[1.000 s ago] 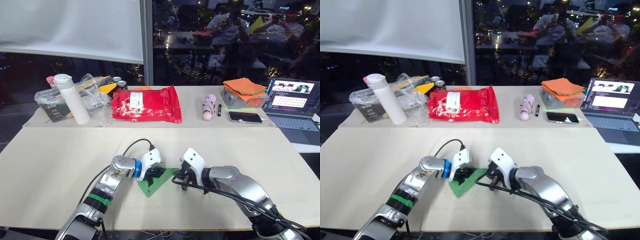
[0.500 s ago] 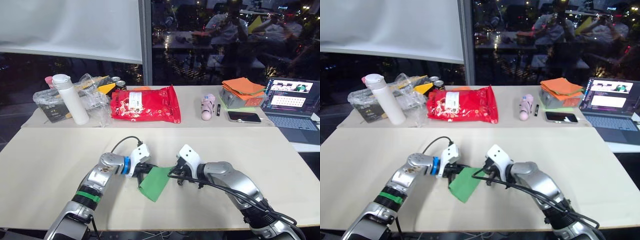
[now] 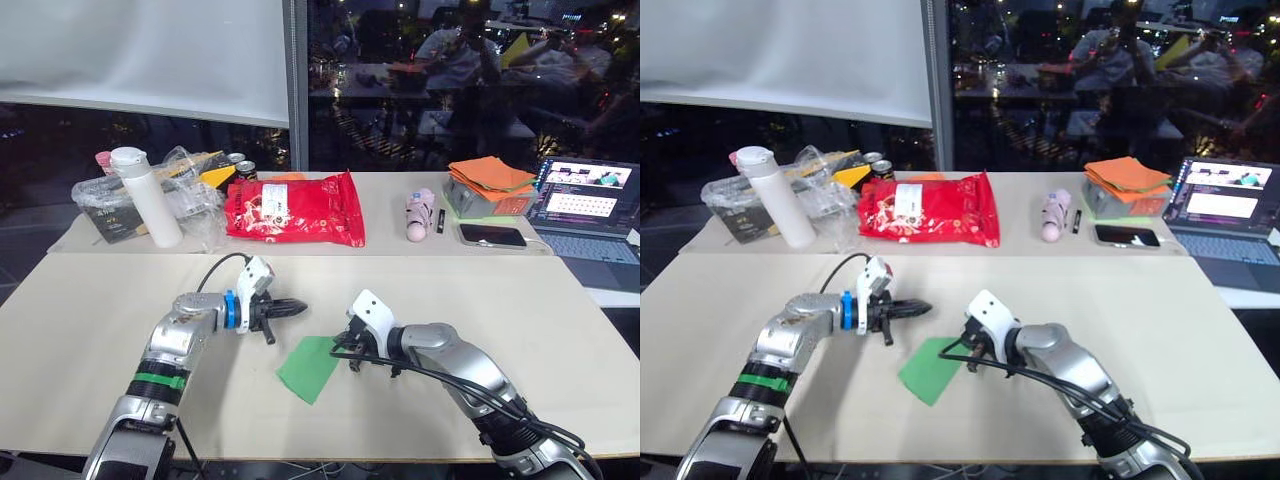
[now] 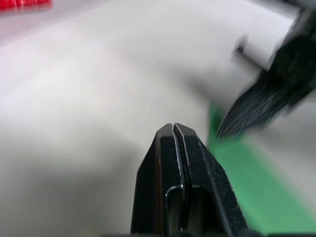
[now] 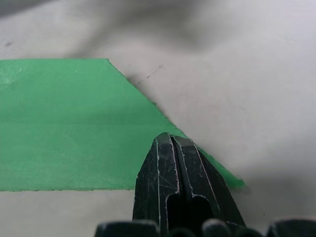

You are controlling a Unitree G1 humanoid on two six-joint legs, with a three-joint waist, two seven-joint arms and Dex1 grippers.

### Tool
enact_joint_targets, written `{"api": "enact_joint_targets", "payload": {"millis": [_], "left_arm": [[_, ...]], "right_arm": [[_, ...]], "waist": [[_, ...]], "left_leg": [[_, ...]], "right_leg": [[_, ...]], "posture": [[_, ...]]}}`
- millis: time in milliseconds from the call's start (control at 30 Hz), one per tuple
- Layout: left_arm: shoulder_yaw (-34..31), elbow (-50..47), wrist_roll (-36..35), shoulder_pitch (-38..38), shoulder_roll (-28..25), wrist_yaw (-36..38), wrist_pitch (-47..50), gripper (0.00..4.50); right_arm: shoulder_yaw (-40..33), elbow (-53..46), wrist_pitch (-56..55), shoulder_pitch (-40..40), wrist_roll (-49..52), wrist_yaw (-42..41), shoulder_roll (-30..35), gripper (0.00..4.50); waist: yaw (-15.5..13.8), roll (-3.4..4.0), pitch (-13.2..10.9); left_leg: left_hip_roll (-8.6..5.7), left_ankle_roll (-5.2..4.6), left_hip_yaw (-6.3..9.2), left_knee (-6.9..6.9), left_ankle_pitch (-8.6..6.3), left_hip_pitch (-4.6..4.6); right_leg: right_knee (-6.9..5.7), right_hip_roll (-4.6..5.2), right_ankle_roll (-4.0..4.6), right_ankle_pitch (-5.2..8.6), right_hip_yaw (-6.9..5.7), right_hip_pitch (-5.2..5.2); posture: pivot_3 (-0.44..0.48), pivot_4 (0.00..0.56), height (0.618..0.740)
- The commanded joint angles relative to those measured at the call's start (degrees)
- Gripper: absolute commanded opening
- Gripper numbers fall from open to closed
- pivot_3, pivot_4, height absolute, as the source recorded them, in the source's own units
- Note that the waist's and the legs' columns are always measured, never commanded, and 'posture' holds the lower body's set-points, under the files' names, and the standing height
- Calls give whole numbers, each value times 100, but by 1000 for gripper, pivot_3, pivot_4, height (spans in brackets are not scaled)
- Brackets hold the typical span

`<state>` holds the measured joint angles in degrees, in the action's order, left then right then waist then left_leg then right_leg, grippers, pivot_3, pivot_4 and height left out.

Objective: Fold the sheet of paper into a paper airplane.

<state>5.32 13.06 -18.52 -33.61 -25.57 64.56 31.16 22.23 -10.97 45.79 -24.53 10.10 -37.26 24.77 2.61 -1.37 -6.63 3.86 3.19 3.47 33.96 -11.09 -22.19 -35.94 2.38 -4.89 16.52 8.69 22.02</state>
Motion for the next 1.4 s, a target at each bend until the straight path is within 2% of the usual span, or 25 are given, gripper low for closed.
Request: {"api": "enact_joint_targets", "payload": {"millis": [33,200,267,467,700,833,1067,1400], "left_arm": [[506,-530,61,127,-141,376,-34,17],[1293,-418,783,430,-428,498,-720,17],[1405,-272,939,440,-463,463,-906,17],[1415,-5,1003,400,-332,421,-1047,17],[1327,39,967,362,-268,417,-940,17],[1282,91,981,379,-327,434,-990,17],[1191,93,940,330,-242,318,-900,17],[1231,130,965,300,-278,377,-936,17]], "right_arm": [[49,-46,89,155,-96,60,20,0],[-101,-155,141,242,-74,149,86,0],[-112,-170,123,277,-80,156,120,0],[51,-129,-402,339,-233,2,229,0],[-293,820,-1352,207,-522,66,351,0],[-418,729,-1485,271,-387,-152,348,0],[-444,604,-2430,488,-327,-716,296,0],[-176,410,-2489,958,-346,-954,208,0]], "waist": [[-2,4,3],[14,10,5],[4,8,5],[-15,7,5],[-22,8,6],[-25,8,6],[-9,8,5],[-1,8,5]], "left_leg": [[0,0,0,-1,0,2],[0,0,0,-4,0,8],[0,0,0,-1,0,7],[0,0,-1,3,0,7],[-1,0,-1,7,0,13],[-1,0,-1,8,0,11],[0,0,0,6,0,12],[0,0,-1,6,0,12]], "right_leg": [[0,0,0,0,0,-1],[-2,0,2,1,0,0],[-2,0,2,1,0,1],[5,0,3,2,0,-5],[6,0,2,2,0,-16],[6,0,2,2,0,-18],[5,0,1,2,0,-18],[5,0,1,3,0,-17]], "posture": [[0,150,725],[0,150,725],[0,150,725],[0,150,725],[0,150,725],[0,150,725],[0,150,725],[0,150,725]]}}
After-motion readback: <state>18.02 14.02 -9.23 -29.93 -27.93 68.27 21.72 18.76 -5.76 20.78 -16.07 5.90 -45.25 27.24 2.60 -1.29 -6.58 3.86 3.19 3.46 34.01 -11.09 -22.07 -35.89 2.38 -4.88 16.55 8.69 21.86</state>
